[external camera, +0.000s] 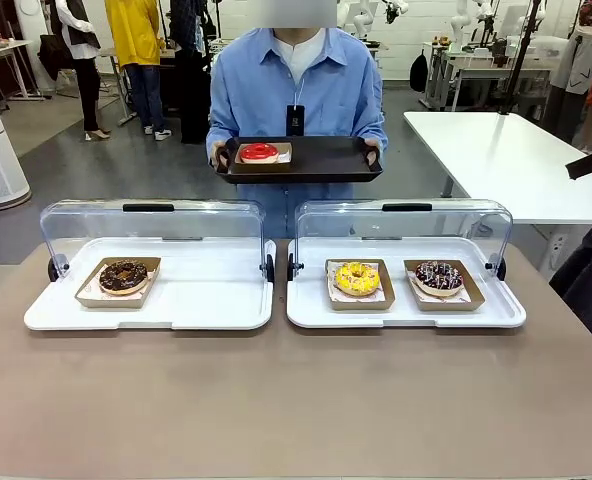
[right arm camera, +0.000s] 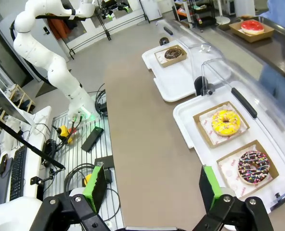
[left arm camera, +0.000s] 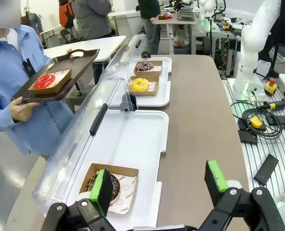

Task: Provide the desired donut to the person.
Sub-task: Pick up and lift the Paper togo box containing the Donut pointed at by the person.

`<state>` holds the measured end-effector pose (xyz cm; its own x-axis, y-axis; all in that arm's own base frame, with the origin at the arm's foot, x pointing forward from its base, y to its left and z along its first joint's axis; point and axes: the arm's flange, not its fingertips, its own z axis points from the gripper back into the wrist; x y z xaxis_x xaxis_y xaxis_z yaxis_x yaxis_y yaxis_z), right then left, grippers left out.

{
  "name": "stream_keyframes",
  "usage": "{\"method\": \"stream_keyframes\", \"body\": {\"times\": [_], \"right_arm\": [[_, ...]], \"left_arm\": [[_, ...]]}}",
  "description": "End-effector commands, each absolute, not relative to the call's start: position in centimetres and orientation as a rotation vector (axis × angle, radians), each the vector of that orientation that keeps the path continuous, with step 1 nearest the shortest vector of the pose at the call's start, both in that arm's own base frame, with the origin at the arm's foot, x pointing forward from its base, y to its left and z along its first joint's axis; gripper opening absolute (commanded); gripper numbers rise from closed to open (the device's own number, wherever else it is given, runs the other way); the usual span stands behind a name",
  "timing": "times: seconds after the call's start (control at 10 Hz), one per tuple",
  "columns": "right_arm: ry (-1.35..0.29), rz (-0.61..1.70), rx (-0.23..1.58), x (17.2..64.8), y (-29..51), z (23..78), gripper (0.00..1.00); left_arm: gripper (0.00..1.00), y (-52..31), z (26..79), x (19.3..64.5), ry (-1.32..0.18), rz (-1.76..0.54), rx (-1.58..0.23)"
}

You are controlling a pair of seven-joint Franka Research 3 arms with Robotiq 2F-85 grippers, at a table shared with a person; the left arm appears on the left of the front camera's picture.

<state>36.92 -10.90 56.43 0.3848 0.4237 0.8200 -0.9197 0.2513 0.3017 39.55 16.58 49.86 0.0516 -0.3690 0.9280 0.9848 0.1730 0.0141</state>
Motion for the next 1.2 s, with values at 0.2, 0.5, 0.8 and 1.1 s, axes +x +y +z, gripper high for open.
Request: {"method": "stream_keyframes", "body": {"times": [0.2, 0.5, 0.8, 1.1], "right_arm": [[-0.693, 1.028, 0.901, 36.97, -10.76, 56.46, 1.00], [-0.693, 1.028, 0.901, 36.97, -10.76, 56.46, 1.00], [-0.693, 1.028, 0.901, 36.97, -10.76, 56.46, 1.00], [-0.693, 1.028, 0.901, 36.97, -10.76, 56.46, 1.00]], "left_arm": [[1.00, 16.77, 50.09, 39.49, -0.985, -1.219, -0.813], [1.00, 16.77, 50.09, 39.49, -0.985, -1.219, -0.813], [1.00, 16.77, 50.09, 39.49, -0.985, -1.219, -0.813], [1.00, 16.77, 50.09, 39.49, -0.985, -1.219, -0.813]]}}
